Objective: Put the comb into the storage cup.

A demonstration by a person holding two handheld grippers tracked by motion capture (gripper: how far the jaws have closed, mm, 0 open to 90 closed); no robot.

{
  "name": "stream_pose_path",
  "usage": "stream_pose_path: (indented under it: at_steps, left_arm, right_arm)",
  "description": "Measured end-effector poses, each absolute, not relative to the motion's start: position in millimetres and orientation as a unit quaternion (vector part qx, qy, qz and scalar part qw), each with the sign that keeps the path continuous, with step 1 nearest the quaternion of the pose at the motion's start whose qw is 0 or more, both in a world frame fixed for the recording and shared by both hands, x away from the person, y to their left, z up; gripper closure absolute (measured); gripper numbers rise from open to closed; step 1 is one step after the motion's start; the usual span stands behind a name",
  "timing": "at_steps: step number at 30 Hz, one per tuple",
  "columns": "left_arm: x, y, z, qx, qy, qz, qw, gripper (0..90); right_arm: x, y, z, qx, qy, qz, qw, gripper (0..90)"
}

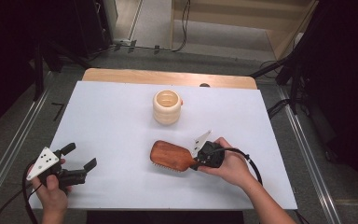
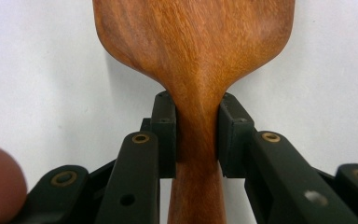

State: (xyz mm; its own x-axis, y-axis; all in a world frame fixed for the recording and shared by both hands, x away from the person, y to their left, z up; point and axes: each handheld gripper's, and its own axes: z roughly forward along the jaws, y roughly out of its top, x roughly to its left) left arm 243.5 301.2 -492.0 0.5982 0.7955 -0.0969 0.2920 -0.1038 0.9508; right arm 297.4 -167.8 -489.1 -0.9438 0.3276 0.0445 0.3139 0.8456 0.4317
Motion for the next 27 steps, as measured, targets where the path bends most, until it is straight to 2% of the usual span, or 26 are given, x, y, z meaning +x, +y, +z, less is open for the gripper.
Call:
stream_pose_path:
  at_steps: [27]
  left_arm:
    - [244, 301, -492, 0.707, 0.383, 0.23, 0.548, 0.0]
  right_arm:
    - [288, -174, -477, 0.196, 0.923, 0.326, 0.047, 70.1]
